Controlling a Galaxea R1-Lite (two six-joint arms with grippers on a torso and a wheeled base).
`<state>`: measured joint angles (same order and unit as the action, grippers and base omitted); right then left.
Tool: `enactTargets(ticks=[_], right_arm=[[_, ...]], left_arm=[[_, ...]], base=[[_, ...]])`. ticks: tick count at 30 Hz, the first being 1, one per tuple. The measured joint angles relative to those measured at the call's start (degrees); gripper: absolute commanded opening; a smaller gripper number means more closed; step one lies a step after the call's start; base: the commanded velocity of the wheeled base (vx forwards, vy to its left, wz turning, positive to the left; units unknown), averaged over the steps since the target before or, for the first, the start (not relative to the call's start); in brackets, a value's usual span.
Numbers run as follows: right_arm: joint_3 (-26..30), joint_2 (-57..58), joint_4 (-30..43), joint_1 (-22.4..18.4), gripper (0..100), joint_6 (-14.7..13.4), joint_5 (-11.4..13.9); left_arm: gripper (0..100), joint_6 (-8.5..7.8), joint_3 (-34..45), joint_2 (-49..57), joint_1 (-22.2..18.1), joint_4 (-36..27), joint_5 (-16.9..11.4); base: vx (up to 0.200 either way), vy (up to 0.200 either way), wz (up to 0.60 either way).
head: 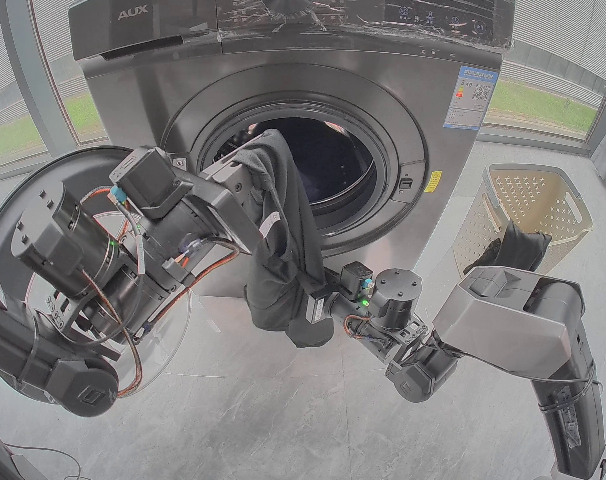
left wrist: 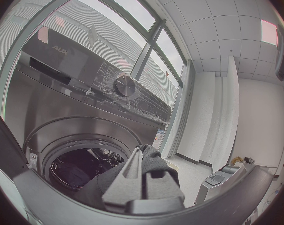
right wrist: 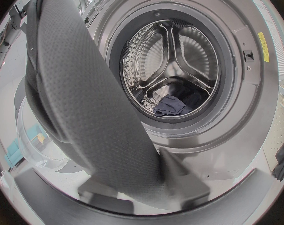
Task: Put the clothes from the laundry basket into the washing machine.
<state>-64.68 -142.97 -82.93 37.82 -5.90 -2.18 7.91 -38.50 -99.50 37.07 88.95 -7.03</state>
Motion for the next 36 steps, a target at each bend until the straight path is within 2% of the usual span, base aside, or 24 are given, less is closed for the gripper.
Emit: enactTargets(ticks=[7, 15, 19, 22, 24, 29, 30, 36], right_arm=[[1.21, 1.18, -0.44, -1.62, 0, -0.09, -0.05], [5.62, 7.34, -0.57, -3.84, 0, -0.33, -0.09], [7.74, 11.87, -0.60, -4.50, 0, -0.50, -0.09], [9.18, 14.64, -0.62, -4.19, 0, -0.72, -0.13], [10.08, 16.46, -0.63, -3.69, 0, -1.12, -0.33], [11.00, 19.26, -0.62, -2.10, 0, -1.68, -0.52], [11.08, 19.65, -0.63, -1.85, 0, -1.73, -0.55], [11.37, 20.61, -0.62, -2.21, 0, -1.76, -0.57]], left_arm=[[0, 0.00, -0.06, -0.89, -2.65, 0.05, 0.00], [0, -0.45, 0.30, -4.89, -10.36, 0.05, -1.01], [0, -1.00, 2.40, -8.19, -13.13, 0.06, -4.00], [0, -1.62, 5.14, -10.89, -13.95, 0.00, -8.45], [0, -2.61, 7.33, -12.93, -14.34, -0.02, -10.48], [0, -5.34, 10.34, -17.31, -13.86, 0.00, -11.85], [100, -5.62, 10.53, -18.14, -13.79, 0.02, -11.96], [100, -6.24, 10.85, -20.72, -14.23, 0.05, -12.26]], base=[[0.000, 0.000, 0.00], [0.000, 0.000, 0.00], [0.000, 0.000, 0.00], [0.000, 0.000, 0.00], [0.000, 0.000, 0.00], [0.000, 0.000, 0.00], [0.000, 0.000, 0.00], [0.000, 0.000, 0.00]])
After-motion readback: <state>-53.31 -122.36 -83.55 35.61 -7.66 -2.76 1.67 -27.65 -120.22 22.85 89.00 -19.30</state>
